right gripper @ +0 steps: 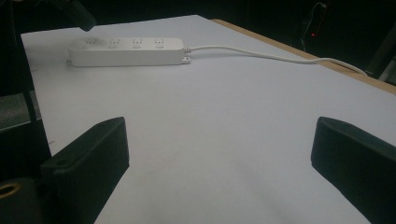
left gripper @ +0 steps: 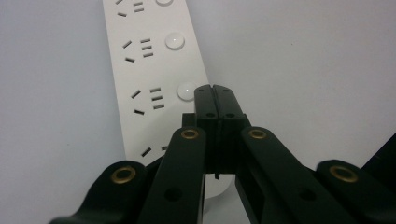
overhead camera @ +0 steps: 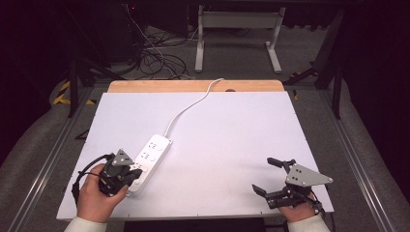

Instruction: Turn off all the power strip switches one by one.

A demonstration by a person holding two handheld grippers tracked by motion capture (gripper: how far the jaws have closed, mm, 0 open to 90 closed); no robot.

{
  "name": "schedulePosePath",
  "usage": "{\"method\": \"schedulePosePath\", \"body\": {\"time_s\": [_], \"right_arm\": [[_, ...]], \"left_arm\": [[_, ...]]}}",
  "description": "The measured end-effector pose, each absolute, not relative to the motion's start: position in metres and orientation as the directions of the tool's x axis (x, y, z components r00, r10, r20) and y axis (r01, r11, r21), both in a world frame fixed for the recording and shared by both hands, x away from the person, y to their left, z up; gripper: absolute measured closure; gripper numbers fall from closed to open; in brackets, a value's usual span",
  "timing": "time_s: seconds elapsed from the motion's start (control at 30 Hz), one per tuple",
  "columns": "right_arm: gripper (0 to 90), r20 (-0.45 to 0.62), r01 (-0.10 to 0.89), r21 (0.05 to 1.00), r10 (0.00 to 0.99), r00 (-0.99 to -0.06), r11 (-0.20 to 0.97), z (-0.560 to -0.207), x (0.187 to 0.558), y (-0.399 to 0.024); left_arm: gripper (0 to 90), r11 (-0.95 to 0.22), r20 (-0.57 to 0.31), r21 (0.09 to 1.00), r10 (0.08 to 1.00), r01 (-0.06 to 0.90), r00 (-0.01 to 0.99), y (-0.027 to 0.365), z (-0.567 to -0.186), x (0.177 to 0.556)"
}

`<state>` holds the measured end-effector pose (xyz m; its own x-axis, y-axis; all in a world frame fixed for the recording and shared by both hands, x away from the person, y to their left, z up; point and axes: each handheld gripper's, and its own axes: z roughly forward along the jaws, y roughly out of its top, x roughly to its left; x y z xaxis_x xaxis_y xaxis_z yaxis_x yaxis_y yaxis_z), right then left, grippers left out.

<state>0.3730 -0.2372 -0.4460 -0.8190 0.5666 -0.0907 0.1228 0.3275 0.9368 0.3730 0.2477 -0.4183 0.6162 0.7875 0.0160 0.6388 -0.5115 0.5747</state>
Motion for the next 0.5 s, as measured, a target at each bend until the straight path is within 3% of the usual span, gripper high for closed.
{"method": "schedulePosePath", "body": {"time_s": [0.5], "right_arm": [[4.7,-0.092,0.122,0.937,0.567,-0.819,0.328,-0.446,0.373,-0.237]], "left_arm": [[90.0,-0.508,-0.003,0.590,0.777,0.628,0.630,0.234,-0.416,0.395]]}}
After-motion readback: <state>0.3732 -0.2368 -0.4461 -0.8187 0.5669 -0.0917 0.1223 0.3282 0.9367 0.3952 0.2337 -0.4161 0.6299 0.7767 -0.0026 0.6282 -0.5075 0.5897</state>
